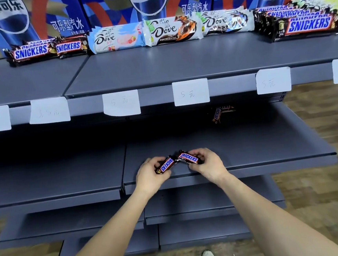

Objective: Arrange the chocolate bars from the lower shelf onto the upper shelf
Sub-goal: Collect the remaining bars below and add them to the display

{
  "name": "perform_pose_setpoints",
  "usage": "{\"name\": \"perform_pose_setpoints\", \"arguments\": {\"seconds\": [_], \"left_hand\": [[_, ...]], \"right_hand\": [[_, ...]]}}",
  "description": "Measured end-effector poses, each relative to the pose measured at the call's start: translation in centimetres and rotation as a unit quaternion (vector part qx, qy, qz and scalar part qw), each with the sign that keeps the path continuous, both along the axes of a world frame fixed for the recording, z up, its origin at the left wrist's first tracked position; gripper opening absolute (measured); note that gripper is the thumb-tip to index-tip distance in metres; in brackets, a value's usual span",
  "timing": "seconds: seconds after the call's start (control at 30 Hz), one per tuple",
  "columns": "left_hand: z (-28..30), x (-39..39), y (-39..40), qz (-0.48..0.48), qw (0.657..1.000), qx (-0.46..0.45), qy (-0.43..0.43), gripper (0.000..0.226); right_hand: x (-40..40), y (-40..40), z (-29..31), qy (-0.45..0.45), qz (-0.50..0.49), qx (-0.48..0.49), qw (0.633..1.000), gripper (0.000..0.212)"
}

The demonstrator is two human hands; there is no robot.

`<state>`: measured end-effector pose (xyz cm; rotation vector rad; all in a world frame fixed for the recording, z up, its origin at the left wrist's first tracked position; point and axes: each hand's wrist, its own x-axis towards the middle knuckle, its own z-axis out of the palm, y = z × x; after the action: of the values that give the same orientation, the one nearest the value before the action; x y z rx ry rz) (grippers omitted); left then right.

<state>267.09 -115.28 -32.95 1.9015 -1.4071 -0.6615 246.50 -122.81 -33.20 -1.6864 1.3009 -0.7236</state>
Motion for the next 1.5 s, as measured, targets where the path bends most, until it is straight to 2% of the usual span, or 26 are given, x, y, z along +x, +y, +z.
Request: {"name": "perform_pose_setpoints", "arguments": {"seconds": [0.13, 0.2, 0.27, 0.3, 0.37, 0.5, 0.57, 0.8, 1.03, 1.17, 1.5], "left_hand": [[0.2, -1.6, -0.1, 0.001, 0.994, 0.029, -0.109, 0.079], [0.2, -2.6, -0.4, 0.001, 0.991, 0.05, -0.124, 0.095], [0.0, -2.7, -0.6, 0.01, 0.996, 0.042, -0.079, 0.085], [-0.1, -2.4, -0.5, 0.013, 0.998, 0.025, -0.052, 0.07], [-0.2, -1.6, -0.3, -0.005, 0.998, -0.014, -0.059, 0.044], [0.0, -0.5, -0.3, -0.121, 0.977, -0.017, -0.177, 0.051], [0.1, -0.4, -0.6, -0.147, 0.968, -0.006, -0.201, 0.048], [0.8, -0.3, 0.5, -0.123, 0.979, -0.017, -0.16, 0.031], [2.3, 1.5, 4.8, -0.063, 0.982, -0.047, -0.174, 0.036], [2.9, 2.8, 7.1, -0.052, 0.977, -0.077, -0.19, 0.035], [4.0, 2.4, 14.4, -0.047, 0.977, -0.131, -0.162, 0.034]], "right_hand": [[0.0, -0.1, 0.0, -0.002, 0.001, -0.004, 1.0, 0.04], [0.1, -0.1, -0.1, 0.0, 0.0, -0.008, 1.0, 0.04], [0.0, 0.0, -0.1, -0.002, -0.001, -0.009, 1.0, 0.04], [0.0, 0.0, 0.0, -0.002, 0.0, -0.01, 1.0, 0.039], [0.0, 0.0, 0.0, 0.003, 0.002, -0.01, 1.0, 0.039], [0.0, 0.0, -0.1, 0.02, 0.0, -0.019, 1.0, 0.04], [0.0, 0.1, -0.1, 0.027, -0.002, -0.021, 0.999, 0.039], [-0.1, 0.4, 0.0, 0.037, -0.005, -0.012, 0.999, 0.038], [0.5, 2.6, 1.1, 0.054, -0.028, -0.041, 0.997, 0.036], [0.6, 5.2, 1.9, 0.079, -0.021, -0.08, 0.993, 0.035], [0.1, 13.3, 5.5, 0.142, 0.006, -0.14, 0.98, 0.035]]}}
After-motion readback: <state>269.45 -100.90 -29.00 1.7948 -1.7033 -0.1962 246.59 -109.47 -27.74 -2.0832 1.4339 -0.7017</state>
